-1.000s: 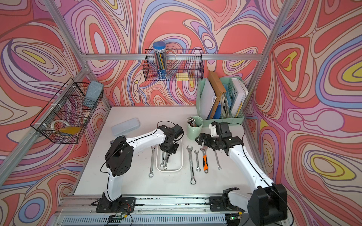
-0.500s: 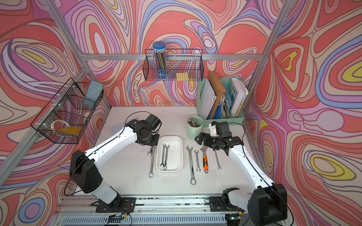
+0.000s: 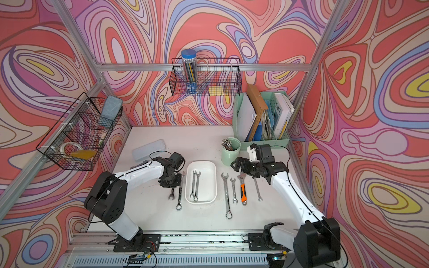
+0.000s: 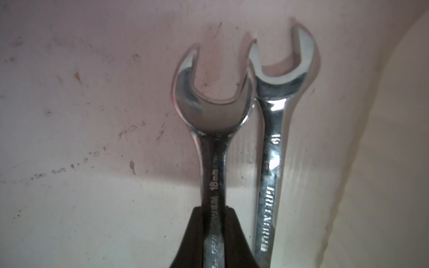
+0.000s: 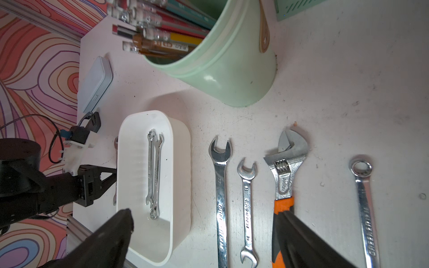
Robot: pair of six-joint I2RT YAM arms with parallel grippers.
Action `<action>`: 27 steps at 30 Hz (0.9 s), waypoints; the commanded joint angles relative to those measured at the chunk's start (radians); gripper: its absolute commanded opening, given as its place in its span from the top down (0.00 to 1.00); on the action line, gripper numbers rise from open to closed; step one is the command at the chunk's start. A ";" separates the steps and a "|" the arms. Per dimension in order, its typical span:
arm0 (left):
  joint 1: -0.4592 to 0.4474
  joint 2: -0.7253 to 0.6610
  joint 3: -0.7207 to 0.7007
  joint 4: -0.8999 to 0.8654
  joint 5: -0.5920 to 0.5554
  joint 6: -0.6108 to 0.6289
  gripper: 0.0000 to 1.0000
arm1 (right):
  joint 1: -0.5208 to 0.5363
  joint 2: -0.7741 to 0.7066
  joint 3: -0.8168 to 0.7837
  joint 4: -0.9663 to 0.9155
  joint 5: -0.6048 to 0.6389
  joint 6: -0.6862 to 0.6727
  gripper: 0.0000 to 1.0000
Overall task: Take out the wrench from the storage box
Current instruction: Place the wrench at the center of the board.
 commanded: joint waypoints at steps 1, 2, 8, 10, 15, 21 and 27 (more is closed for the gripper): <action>0.010 0.029 -0.018 0.049 -0.030 -0.022 0.98 | -0.007 -0.015 0.000 0.002 0.011 -0.001 0.02; 0.010 0.033 -0.024 0.052 -0.031 -0.024 0.98 | -0.007 -0.015 0.000 0.001 0.011 0.000 0.02; 0.011 0.069 -0.040 0.070 -0.014 -0.025 0.95 | -0.006 -0.008 -0.002 0.005 0.002 0.004 0.02; 0.012 0.077 -0.043 0.070 -0.010 -0.027 0.92 | -0.007 -0.011 0.000 0.002 0.006 0.002 0.02; 0.012 0.083 -0.038 0.051 -0.001 -0.022 0.79 | -0.007 -0.017 0.000 -0.001 0.010 0.000 0.02; 0.012 0.060 -0.024 0.025 -0.001 -0.014 0.66 | -0.007 -0.018 0.001 -0.001 0.008 0.002 0.02; 0.006 -0.029 0.042 -0.066 0.007 -0.025 0.63 | -0.007 -0.026 0.006 -0.007 0.014 -0.002 0.02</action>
